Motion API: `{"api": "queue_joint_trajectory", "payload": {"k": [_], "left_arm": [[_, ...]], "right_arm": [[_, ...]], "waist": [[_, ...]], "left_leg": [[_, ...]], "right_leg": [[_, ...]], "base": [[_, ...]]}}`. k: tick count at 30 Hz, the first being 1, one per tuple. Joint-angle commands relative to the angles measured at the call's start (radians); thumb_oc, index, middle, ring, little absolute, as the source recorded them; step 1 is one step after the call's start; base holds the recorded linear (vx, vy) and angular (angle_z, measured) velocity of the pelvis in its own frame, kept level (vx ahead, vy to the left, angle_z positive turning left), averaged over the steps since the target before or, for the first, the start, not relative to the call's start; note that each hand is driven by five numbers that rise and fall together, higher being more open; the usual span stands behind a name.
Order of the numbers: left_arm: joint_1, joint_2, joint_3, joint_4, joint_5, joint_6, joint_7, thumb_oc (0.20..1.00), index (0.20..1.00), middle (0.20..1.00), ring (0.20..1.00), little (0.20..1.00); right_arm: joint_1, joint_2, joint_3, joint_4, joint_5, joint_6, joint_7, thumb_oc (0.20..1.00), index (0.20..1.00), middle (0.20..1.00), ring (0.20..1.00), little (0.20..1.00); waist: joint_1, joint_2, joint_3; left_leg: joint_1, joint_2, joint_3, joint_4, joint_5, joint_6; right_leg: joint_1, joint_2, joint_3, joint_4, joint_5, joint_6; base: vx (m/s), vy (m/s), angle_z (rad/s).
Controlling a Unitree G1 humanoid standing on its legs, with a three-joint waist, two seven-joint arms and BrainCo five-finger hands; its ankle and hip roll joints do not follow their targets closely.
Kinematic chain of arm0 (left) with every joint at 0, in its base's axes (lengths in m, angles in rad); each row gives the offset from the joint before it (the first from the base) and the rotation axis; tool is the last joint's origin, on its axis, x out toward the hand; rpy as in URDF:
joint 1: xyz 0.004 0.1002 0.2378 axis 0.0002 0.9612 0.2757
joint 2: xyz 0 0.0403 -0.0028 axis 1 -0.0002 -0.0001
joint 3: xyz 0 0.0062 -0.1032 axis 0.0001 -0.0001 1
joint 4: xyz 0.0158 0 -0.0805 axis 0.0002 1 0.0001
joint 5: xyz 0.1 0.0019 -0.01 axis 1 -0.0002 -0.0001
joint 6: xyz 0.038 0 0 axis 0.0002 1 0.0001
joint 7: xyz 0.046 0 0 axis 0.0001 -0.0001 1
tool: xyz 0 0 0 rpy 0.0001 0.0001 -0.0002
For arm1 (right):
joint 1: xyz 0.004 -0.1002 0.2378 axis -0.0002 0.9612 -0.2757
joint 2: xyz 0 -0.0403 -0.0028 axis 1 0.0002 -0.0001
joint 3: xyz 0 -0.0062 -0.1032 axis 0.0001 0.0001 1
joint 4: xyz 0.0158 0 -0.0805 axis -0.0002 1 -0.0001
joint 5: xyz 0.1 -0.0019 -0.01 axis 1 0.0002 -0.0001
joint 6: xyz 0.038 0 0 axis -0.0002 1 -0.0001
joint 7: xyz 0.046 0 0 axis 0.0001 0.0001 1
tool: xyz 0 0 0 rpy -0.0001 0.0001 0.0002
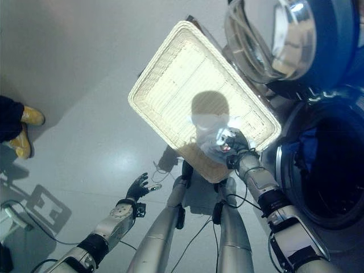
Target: Put the clothes into the washing machine.
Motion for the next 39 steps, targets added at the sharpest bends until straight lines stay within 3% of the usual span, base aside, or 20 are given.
{"api": "queue_joint_trajectory", "payload": {"k": [1,3,4,8,12,15,19,20,21,23,25,26,27,29,30,32,33,37,38,39], "left_arm": [[0.057,-0.006,0.038,0.061,0.02,-0.037,0.021,1.0,1.0,1.0,1.0,1.0],[0.066,-0.01,0.059,0.114,0.018,-0.077,0.01,1.0,1.0,1.0,1.0,1.0],[0.073,-0.013,0.065,0.13,0.021,-0.097,0.006,1.0,1.0,1.0,1.0,1.0],[0.086,-0.007,0.069,0.138,0.011,-0.116,-0.002,1.0,1.0,1.0,1.0,1.0],[0.1,0.0,0.082,0.163,0.003,-0.134,-0.02,1.0,1.0,1.0,1.0,1.0],[0.099,0.001,0.097,0.211,-0.004,-0.145,-0.049,1.0,1.0,1.0,1.0,1.0],[0.097,0.003,0.1,0.27,-0.008,-0.162,-0.079,1.0,1.0,1.0,1.0,1.0],[0.097,0.003,0.1,0.27,-0.008,-0.162,-0.079,1.0,1.0,1.0,1.0,1.0],[0.089,0.004,0.101,0.299,-0.003,-0.164,-0.1,1.0,1.0,1.0,1.0,1.0],[0.088,0.004,0.1,0.301,-0.004,-0.164,-0.102,1.0,1.0,1.0,1.0,1.0],[0.091,-0.003,0.081,0.305,0.003,-0.153,-0.12,1.0,1.0,1.0,1.0,1.0],[0.091,-0.003,0.081,0.305,0.003,-0.153,-0.12,1.0,1.0,1.0,1.0,1.0],[0.1,-0.007,0.066,0.291,0.008,-0.141,-0.122,1.0,1.0,1.0,1.0,1.0],[0.099,-0.008,0.066,0.286,0.011,-0.136,-0.123,1.0,1.0,1.0,1.0,1.0],[0.11,-0.001,0.047,0.26,0.008,-0.114,-0.124,1.0,1.0,1.0,1.0,1.0],[0.109,0.006,0.037,0.237,0.003,-0.095,-0.123,1.0,1.0,1.0,1.0,1.0],[0.107,0.016,0.018,0.197,-0.012,-0.067,-0.12,1.0,1.0,1.0,1.0,1.0],[0.115,0.034,-0.008,0.158,-0.021,-0.052,-0.13,1.0,1.0,1.0,1.0,1.0],[0.115,0.035,-0.01,0.154,-0.023,-0.051,-0.13,1.0,1.0,1.0,1.0,1.0],[0.115,0.049,-0.024,0.125,-0.033,-0.036,-0.132,1.0,1.0,1.0,1.0,1.0]], "right_arm": [[0.105,0.069,0.048,-0.097,0.416,-0.01,0.268,0.2,0.2,0.2,0.2,0.2],[0.18,0.141,0.011,-0.136,0.767,0.071,0.401,0.2,0.2,0.2,0.2,0.2],[0.197,0.144,0.002,-0.141,0.816,0.046,0.418,0.2,0.2,0.2,0.2,0.2],[0.218,0.147,-0.033,-0.166,0.923,0.013,0.429,0.2,0.2,0.2,0.2,0.2],[0.238,0.183,-0.089,-0.211,0.941,-0.098,0.44,0.2,0.2,0.2,0.2,0.2],[0.223,0.22,-0.175,-0.237,0.941,-0.275,0.323,0.2,0.2,0.2,0.2,0.2],[0.176,0.235,-0.289,-0.245,0.941,-0.448,0.224,0.2,0.2,0.2,0.2,0.2],[0.176,0.235,-0.289,-0.245,0.941,-0.448,0.224,0.2,0.2,0.2,0.2,0.2],[0.113,0.216,-0.374,-0.248,0.941,-0.588,0.122,0.2,0.2,0.2,0.2,0.2],[0.106,0.212,-0.381,-0.248,0.941,-0.606,0.111,0.2,0.2,0.2,0.2,0.2],[-0.04,0.09,-0.486,-0.194,0.941,-0.78,-0.023,0.2,0.2,0.2,0.2,0.2],[-0.04,0.09,-0.486,-0.194,0.941,-0.78,-0.023,0.2,0.2,0.2,0.2,0.2],[-0.122,0.016,-0.519,-0.183,0.941,-0.894,-0.073,0.2,0.2,0.2,0.2,0.2],[-0.137,0.007,-0.523,-0.19,0.941,-0.921,-0.076,0.2,0.2,0.2,0.2,0.2],[-0.211,-0.066,-0.532,-0.191,0.941,-1.084,-0.121,0.2,0.2,0.2,0.2,0.2],[-0.251,-0.108,-0.533,-0.189,0.941,-1.176,-0.156,0.2,0.2,0.2,0.2,0.2],[-0.312,-0.185,-0.516,-0.15,0.941,-1.304,-0.228,0.2,0.2,0.2,0.2,0.2],[-0.376,-0.303,-0.466,0.014,0.934,-1.426,-0.348,0.2,0.2,0.2,0.2,0.2],[-0.381,-0.313,-0.461,0.031,0.924,-1.424,-0.361,0.228,0.228,0.228,0.228,0.228],[-0.391,-0.367,-0.438,0.118,0.884,-1.346,-0.435,1.0,1.0,1.0,1.0,1.0]], "waist": [[-0.052,-0.023,-0.015],[-0.076,-0.027,-0.015],[-0.084,-0.025,-0.015],[-0.101,-0.018,-0.015],[-0.122,-0.015,-0.015],[-0.139,-0.014,-0.015],[-0.151,-0.008,-0.015],[-0.151,-0.008,-0.015],[-0.154,0.002,-0.015],[-0.153,0.004,-0.015],[-0.146,0.035,-0.015],[-0.146,0.035,-0.015],[-0.14,0.055,-0.015],[-0.14,0.058,-0.015],[-0.132,0.075,-0.015],[-0.127,0.085,-0.015],[-0.118,0.099,-0.015],[-0.102,0.121,-0.015],[-0.101,0.123,-0.015],[-0.094,0.132,-0.015]], "left_leg": [[0.004,-0.019,0.044,0.068,-0.089,-0.014],[0.029,-0.014,0.067,0.06,-0.095,-0.013],[0.041,-0.011,0.077,0.054,-0.096,-0.011],[0.057,-0.008,0.093,0.053,-0.105,-0.012],[0.081,-0.013,0.101,0.071,-0.127,-0.009],[0.108,-0.018,0.109,0.086,-0.143,-0.007],[0.136,-0.017,0.122,0.094,-0.156,-0.01],[0.136,-0.017,0.122,0.094,-0.156,-0.01],[0.15,-0.016,0.131,0.097,-0.162,-0.012],[0.151,-0.016,0.132,0.098,-0.163,-0.012],[0.163,-0.02,0.132,0.119,-0.177,-0.016],[0.163,-0.02,0.132,0.119,-0.177,-0.016],[0.166,-0.023,0.131,0.128,-0.181,-0.02],[0.159,-0.024,0.133,0.129,-0.174,-0.02],[0.164,-0.024,0.131,0.132,-0.18,-0.025],[0.16,-0.024,0.131,0.131,-0.176,-0.027],[0.149,-0.026,0.129,0.123,-0.158,-0.03],[0.134,-0.026,0.113,0.11,-0.134,-0.036],[0.134,-0.026,0.111,0.108,-0.132,-0.036],[0.123,-0.029,0.099,0.103,-0.119,-0.039]], "right_leg": [[0.041,0.008,0.0,-0.092,0.081,0.117],[0.054,0.013,0.021,-0.098,0.084,0.121],[0.06,0.013,0.029,-0.103,0.088,0.122],[0.071,0.014,0.048,-0.113,0.088,0.123],[0.093,0.016,0.074,-0.118,0.084,0.121],[0.124,0.017,0.097,-0.124,0.079,0.119],[0.155,0.018,0.111,-0.123,0.069,0.115],[0.155,0.018,0.111,-0.123,0.069,0.115],[0.17,0.016,0.115,-0.122,0.062,0.114],[0.171,0.015,0.116,-0.122,0.062,0.113],[0.185,0.009,0.119,-0.109,0.046,0.11],[0.185,0.009,0.119,-0.109,0.046,0.11],[0.19,0.006,0.118,-0.104,0.037,0.107],[0.184,0.005,0.118,-0.104,0.044,0.105],[0.193,0.006,0.113,-0.098,0.027,0.103],[0.191,0.005,0.108,-0.094,0.023,0.102],[0.183,0.006,0.1,-0.09,0.023,0.095],[0.173,0.01,0.086,-0.069,0.007,0.082],[0.172,0.011,0.084,-0.066,0.005,0.081],[0.165,0.014,0.074,-0.05,-0.007,0.074]], "base": [[-0.03,0.045,-0.34],[-0.06,0.074,-0.49],[-0.05,0.067,-0.52],[-0.04,0.032,-0.42],[-0.04,0.02,-0.18],[-0.01,0.027,-0.26],[0.01,-0.005,-0.26],[0.02,-0.04,-0.16],[0.01,-0.028,-0.09],[0.03,-0.035,-0.2],[0.07,-0.048,-0.2],[0.08,-0.029,-0.28],[0.04,-0.027,-0.22],[0.05,-0.03,-0.12],[0.06,-0.03,-0.01],[0.08,-0.056,-0.02],[0.08,-0.069,0.01],[0.05,-0.055,0.05],[0.06,-0.09,0.15],[0.05,-0.084,0.23]]}}
